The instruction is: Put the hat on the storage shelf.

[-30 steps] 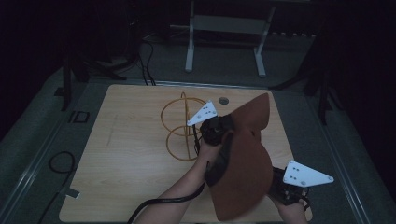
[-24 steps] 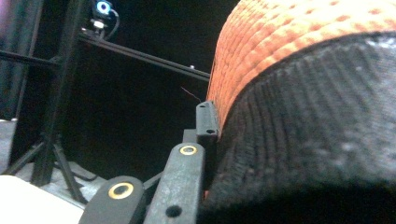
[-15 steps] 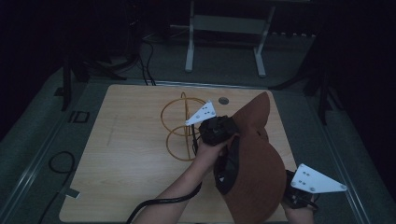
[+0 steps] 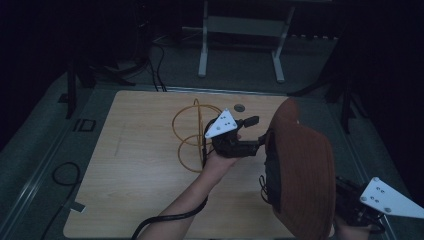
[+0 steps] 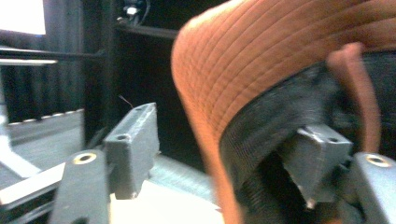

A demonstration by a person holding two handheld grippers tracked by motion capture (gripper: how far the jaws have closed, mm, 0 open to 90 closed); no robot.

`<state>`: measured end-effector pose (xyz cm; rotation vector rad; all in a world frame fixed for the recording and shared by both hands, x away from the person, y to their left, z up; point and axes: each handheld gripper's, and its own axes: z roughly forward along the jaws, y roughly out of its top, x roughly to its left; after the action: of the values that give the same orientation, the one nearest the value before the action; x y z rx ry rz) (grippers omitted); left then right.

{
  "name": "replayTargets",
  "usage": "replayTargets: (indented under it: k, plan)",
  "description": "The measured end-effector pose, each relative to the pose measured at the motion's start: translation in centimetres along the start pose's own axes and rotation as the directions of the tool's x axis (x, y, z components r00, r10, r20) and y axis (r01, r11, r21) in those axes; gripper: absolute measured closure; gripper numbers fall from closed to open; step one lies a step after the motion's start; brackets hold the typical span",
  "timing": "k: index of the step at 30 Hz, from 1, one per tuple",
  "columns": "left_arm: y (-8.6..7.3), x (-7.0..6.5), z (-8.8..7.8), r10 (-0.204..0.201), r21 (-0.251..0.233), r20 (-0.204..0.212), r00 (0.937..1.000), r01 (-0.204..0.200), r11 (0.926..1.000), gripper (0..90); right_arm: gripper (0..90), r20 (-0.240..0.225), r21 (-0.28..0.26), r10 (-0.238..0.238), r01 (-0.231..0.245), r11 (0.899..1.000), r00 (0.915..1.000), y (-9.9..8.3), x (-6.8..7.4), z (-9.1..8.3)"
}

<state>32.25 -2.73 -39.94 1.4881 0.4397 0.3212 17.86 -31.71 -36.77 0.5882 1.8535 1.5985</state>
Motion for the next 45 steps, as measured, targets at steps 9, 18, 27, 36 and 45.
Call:
replayTargets:
  k: [9,18,27,36,45]
  plan:
    - [0.5,-0.6,-2.2,0.085,0.054,-0.102,0.9912,-0.08,0.9953,15.3,90.0,0.059,-0.034,0.036,-0.034,0.999,0.9976,0.6,-1.7,-0.3]
    - [0.8,-1.6,-5.9,0.219,0.109,-0.168,0.9612,-0.203,0.9732,11.5,89.9,0.118,-0.046,0.03,-0.024,0.999,0.9926,2.5,-3.3,0.5]
    - [-0.5,-1.9,-10.8,0.297,0.184,-0.218,0.9296,-0.26,0.9478,11.3,89.9,0.137,-0.05,0.011,-0.005,0.999,0.9905,4.7,-4.3,2.7]
    - [-3.3,-0.6,-16.2,0.305,0.246,-0.32,0.897,-0.232,0.9412,11.3,89.9,0.115,-0.065,-0.009,0.016,0.998,0.9933,7.7,-4.8,6.2]
    - [-7.8,0.7,-20.5,0.275,0.303,-0.392,0.8783,-0.159,0.9398,11.2,89.9,0.074,-0.04,-0.03,0.034,0.999,0.9968,10.5,-4.6,11.3]
